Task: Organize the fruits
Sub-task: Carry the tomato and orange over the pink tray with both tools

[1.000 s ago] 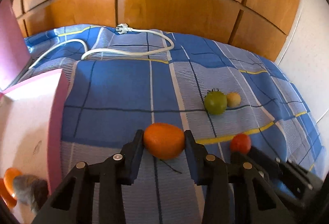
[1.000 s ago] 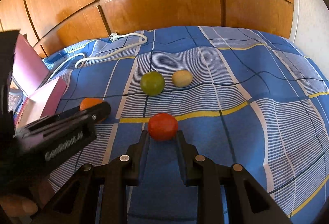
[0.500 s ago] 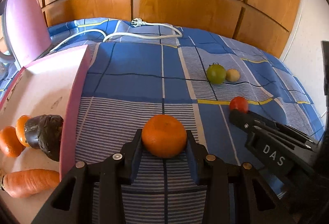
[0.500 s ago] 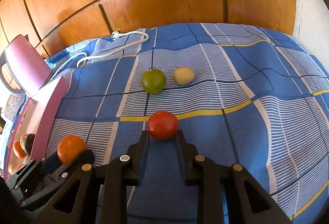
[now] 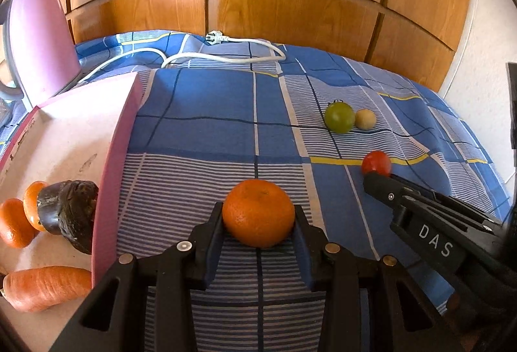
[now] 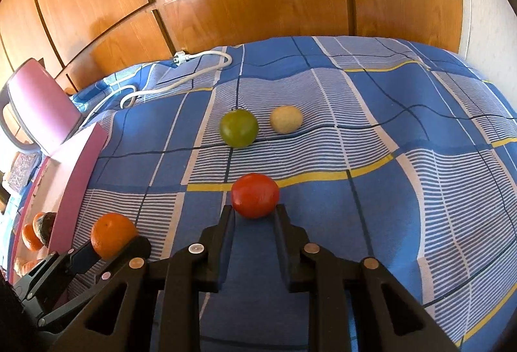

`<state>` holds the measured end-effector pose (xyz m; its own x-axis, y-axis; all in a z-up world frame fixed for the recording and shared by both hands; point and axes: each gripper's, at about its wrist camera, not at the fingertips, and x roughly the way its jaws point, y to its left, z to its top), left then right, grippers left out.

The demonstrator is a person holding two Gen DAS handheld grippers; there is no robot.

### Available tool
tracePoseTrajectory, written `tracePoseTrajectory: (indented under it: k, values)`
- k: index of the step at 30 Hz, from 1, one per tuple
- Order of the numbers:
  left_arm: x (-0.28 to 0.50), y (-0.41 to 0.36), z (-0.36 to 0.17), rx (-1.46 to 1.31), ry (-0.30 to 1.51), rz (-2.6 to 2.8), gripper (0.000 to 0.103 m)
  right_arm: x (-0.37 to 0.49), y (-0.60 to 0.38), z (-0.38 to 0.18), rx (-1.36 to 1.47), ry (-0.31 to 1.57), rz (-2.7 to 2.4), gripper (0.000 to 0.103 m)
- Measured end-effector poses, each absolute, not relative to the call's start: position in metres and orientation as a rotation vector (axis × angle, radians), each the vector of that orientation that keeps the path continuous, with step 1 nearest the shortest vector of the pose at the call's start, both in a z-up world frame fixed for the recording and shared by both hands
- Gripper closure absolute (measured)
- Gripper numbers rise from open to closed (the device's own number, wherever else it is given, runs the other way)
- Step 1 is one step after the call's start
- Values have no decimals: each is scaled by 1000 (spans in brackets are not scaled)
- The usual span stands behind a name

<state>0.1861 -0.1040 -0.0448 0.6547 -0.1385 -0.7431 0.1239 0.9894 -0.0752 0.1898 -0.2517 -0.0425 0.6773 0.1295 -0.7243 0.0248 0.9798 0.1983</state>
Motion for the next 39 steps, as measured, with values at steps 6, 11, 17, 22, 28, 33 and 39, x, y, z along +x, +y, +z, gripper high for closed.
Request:
tracePoseTrajectory:
  k: [6, 11, 17, 22, 28, 33, 39]
  values:
    - [175, -104, -39, -8, 846, -153, 65, 185, -252, -40, 193, 814, 53, 85]
    - [160, -105, -26, -6, 817, -156, 65, 178, -244, -38, 146, 810, 56, 85]
    - [139, -97, -3, -14, 766, -146, 65, 168, -238, -36, 111, 798, 64, 89]
    - [124, -84, 12, -31, 735, -121, 65, 161, -232, -33, 91, 791, 71, 92]
    - [107, -68, 22, -45, 706, -91, 65, 153, -226, -30, 78, 780, 88, 93]
    - [96, -55, 26, -56, 694, -79, 65, 138, -225, -22, 104, 757, 124, 95]
    - [86, -39, 24, -78, 693, -60, 65, 112, -225, -7, 141, 726, 153, 95]
